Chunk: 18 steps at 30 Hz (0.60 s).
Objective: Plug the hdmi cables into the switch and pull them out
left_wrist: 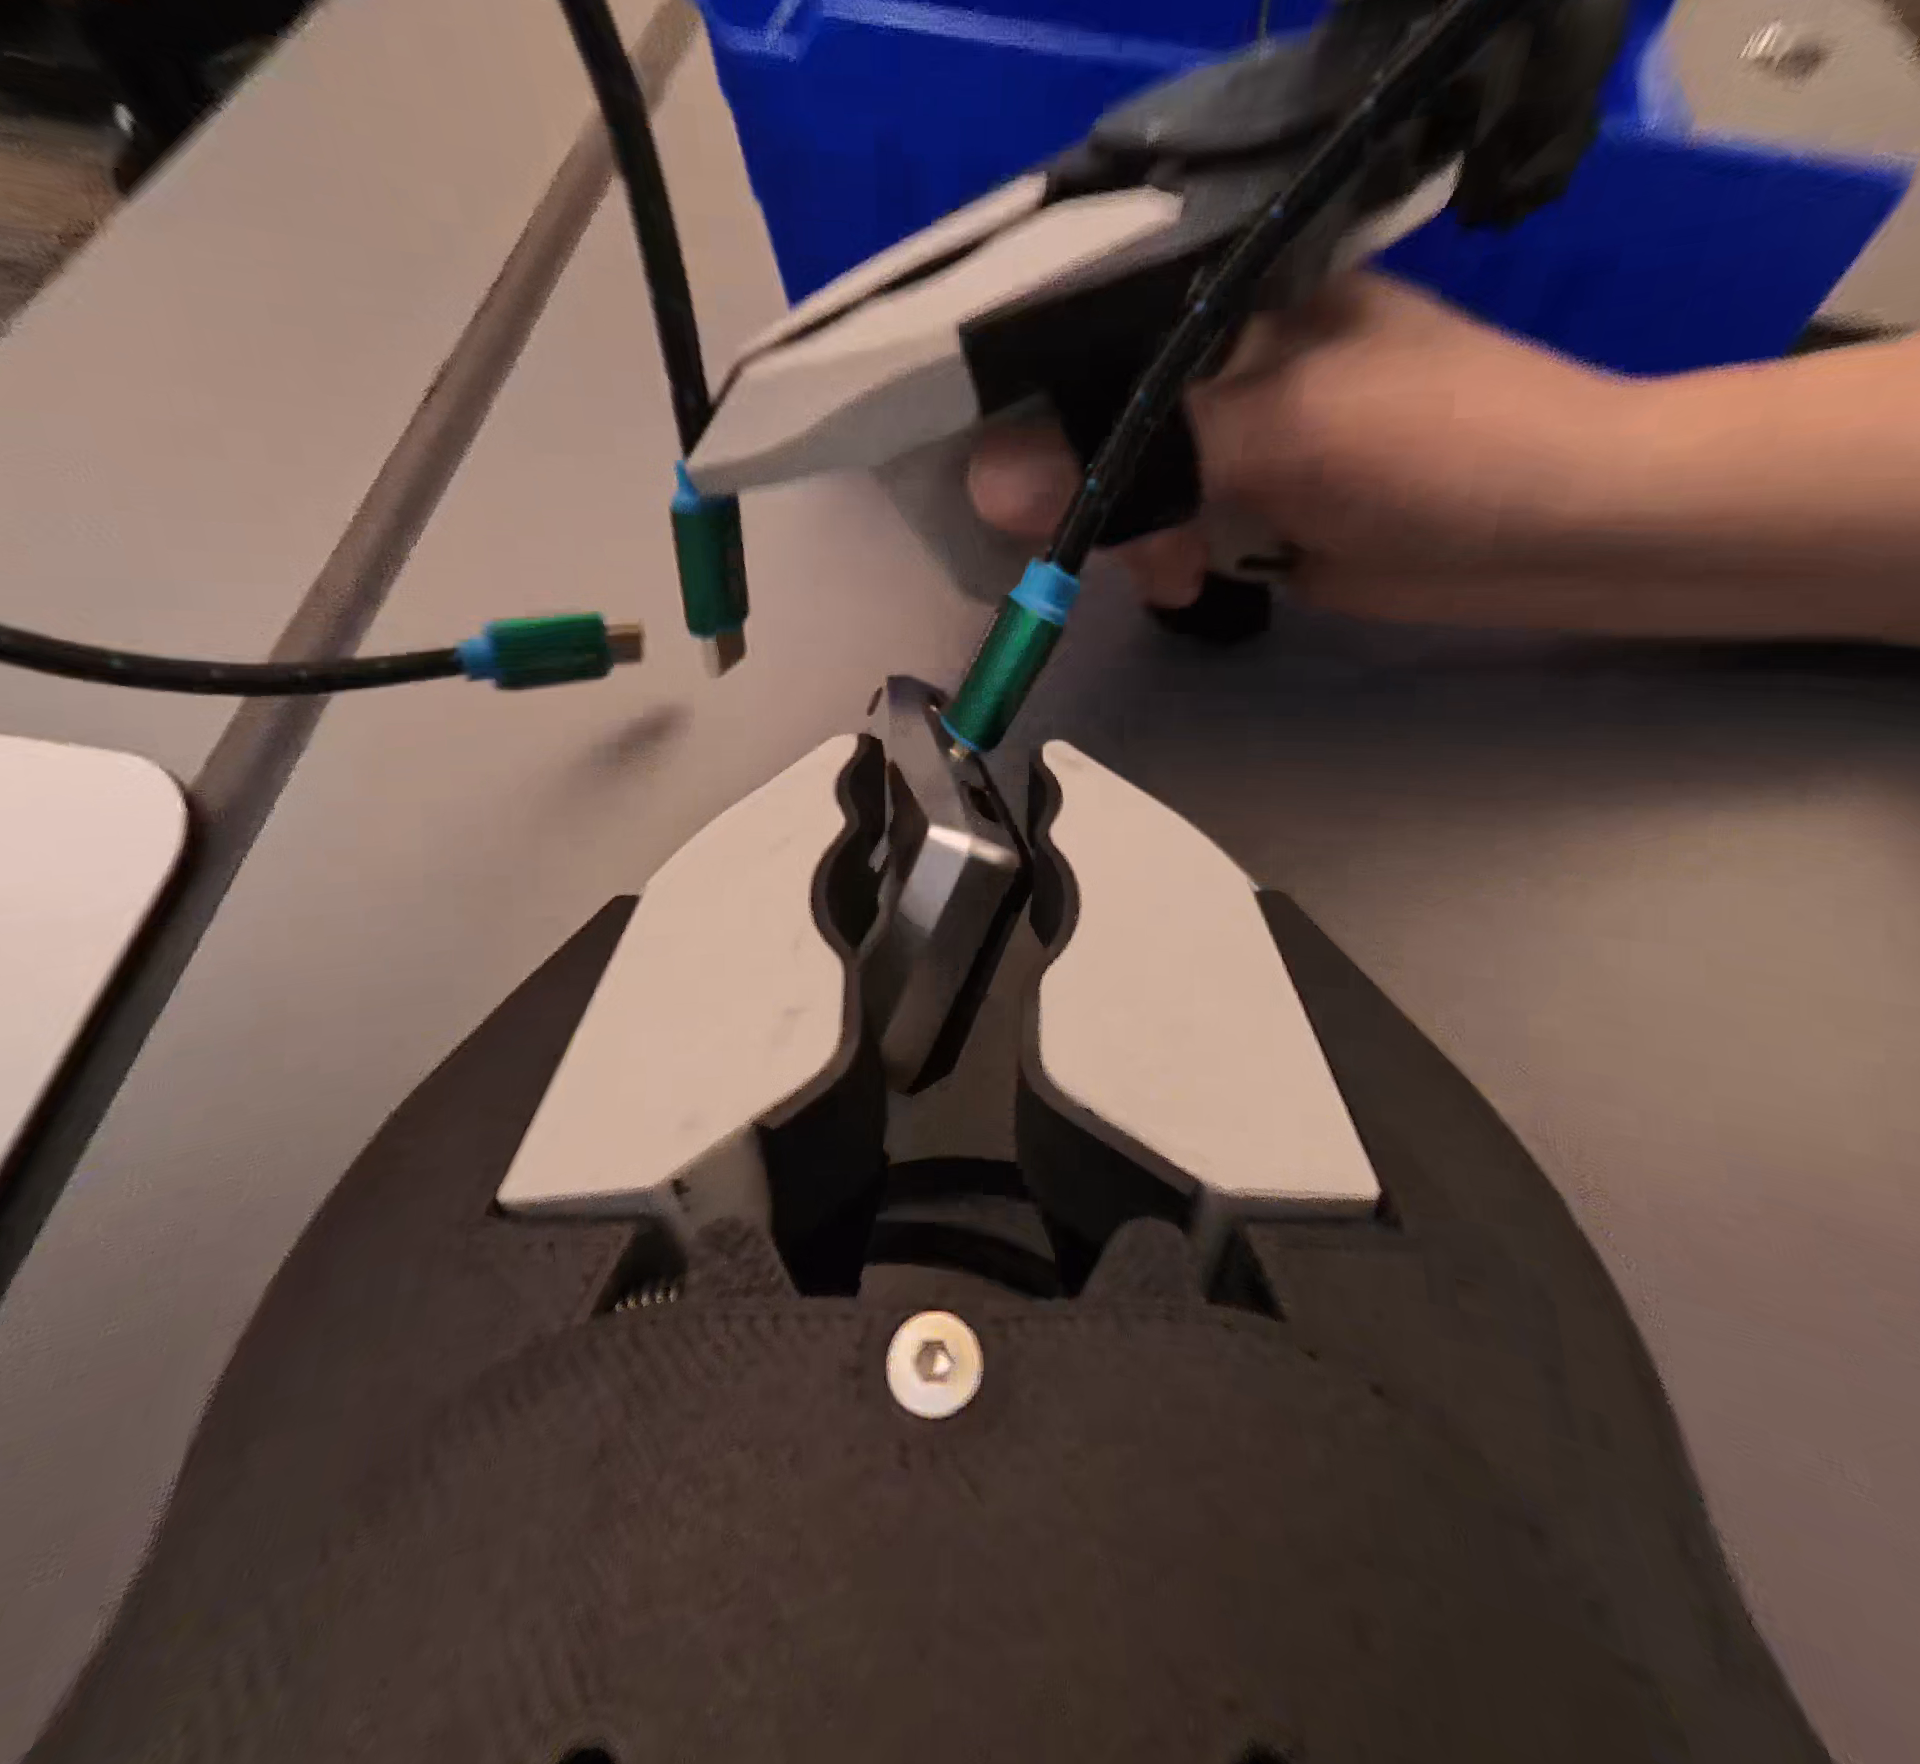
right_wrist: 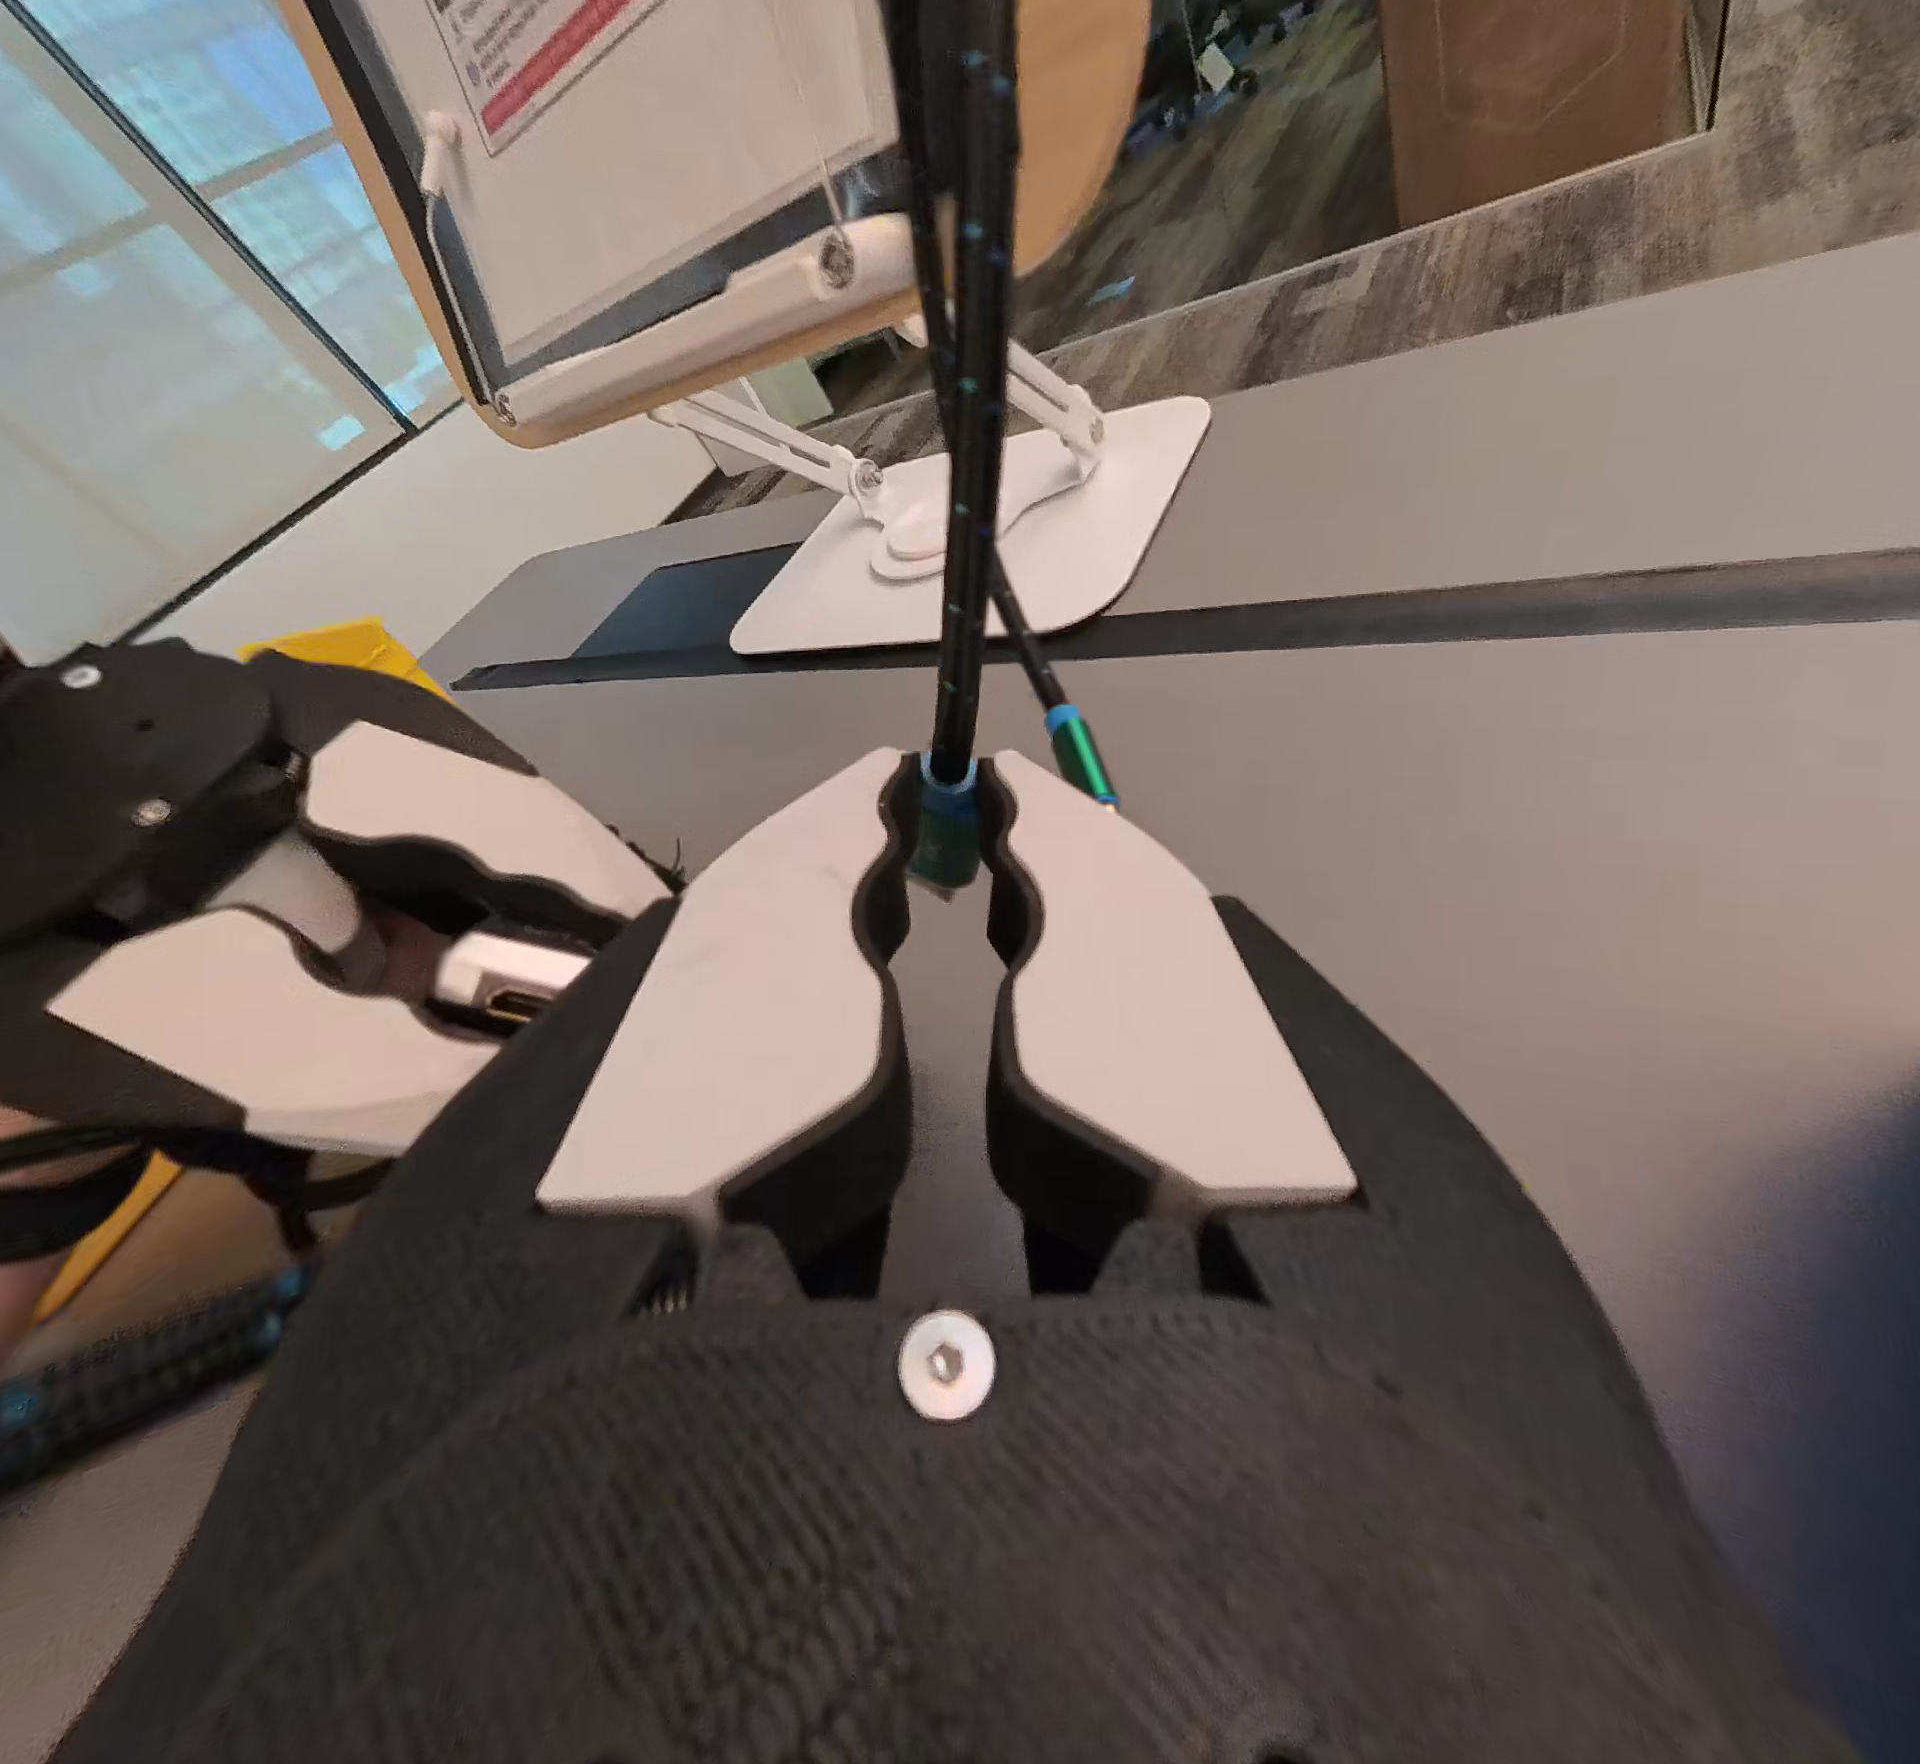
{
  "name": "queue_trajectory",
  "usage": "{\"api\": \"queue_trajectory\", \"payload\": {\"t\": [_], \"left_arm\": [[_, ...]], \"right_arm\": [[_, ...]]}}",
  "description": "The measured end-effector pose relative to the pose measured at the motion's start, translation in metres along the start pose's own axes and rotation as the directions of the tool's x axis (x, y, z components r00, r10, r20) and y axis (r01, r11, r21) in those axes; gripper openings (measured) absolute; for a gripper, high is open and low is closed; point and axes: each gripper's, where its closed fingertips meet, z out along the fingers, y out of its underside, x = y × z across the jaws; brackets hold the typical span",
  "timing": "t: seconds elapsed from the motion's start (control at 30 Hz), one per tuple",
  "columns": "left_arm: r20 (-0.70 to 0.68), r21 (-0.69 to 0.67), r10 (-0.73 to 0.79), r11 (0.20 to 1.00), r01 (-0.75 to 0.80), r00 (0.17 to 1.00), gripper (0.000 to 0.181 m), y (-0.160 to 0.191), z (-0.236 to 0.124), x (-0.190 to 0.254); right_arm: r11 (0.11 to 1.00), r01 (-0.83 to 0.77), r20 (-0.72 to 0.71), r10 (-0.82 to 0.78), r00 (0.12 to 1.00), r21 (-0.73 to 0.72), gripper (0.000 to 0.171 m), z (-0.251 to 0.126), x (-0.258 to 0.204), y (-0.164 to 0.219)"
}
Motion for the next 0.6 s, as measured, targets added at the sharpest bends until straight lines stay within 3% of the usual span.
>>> {"api": "queue_trajectory", "payload": {"t": [0.03, 0.13, 0.33, 0.6], "left_arm": [[-0.014, -0.025, 0.003, 1.0, -0.004, 1.0, 0.028, 0.005, 0.003, 0.001], [-0.041, -0.05, 0.02, 0.998, -0.022, 0.999, 0.028, 0.009, 0.006, 0.002], [0.037, -0.106, 0.069, 0.992, -0.065, 0.997, 0.026, 0.017, -0.001, 0.001], [0.01, -0.186, 0.224, 0.958, -0.218, 0.975, 0.027, 0.037, -0.018, 0.034]], "right_arm": [[1.0, -0.014, -0.008, 0.013, 1.0, -0.018, 0.01, 0.001, 0.003, 0.004], [0.999, -0.007, -0.003, 0.007, 1.0, -0.046, 0.01, 0.005, 0.004, 0.009], [0.992, -0.067, 0.016, 0.07, 0.997, -0.107, 0.01, 0.005, 0.002, 0.018], [0.982, -0.158, 0.145, 0.171, 0.974, -0.099, 0.01, -0.012, -0.026, 0.01]]}}
